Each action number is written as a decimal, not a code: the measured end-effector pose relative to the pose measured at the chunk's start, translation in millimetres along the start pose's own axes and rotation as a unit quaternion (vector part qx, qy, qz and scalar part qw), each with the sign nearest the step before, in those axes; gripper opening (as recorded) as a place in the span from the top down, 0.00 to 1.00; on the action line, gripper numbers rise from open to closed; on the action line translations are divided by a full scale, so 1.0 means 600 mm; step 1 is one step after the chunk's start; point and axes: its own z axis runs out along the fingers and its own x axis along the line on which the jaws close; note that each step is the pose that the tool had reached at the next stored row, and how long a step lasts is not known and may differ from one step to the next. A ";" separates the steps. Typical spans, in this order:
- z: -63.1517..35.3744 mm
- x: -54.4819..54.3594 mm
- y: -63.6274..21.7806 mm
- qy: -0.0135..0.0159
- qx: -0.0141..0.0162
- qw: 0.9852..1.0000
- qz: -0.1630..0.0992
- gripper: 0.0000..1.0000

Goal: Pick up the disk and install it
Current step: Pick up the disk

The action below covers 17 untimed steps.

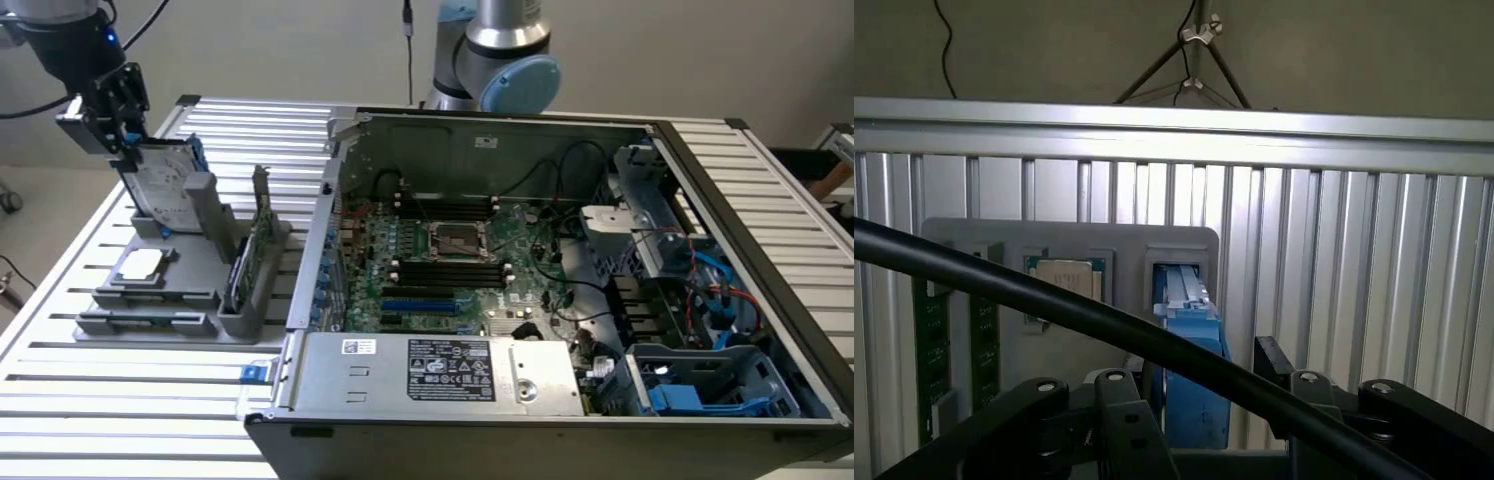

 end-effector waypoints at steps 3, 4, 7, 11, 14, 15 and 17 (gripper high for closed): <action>0.002 0.000 0.000 0.001 0.000 1.000 0.000 0.46; 0.003 0.000 0.000 0.001 0.000 1.000 0.000 0.46; 0.006 0.000 0.000 0.003 0.000 1.000 0.000 0.46; 0.007 0.000 0.000 0.004 -0.001 1.000 0.000 0.46; 0.007 0.000 0.000 0.004 -0.001 1.000 0.000 0.46; 0.008 0.000 0.000 0.004 -0.001 1.000 0.000 0.46; 0.008 0.000 0.000 0.004 -0.001 1.000 0.000 0.48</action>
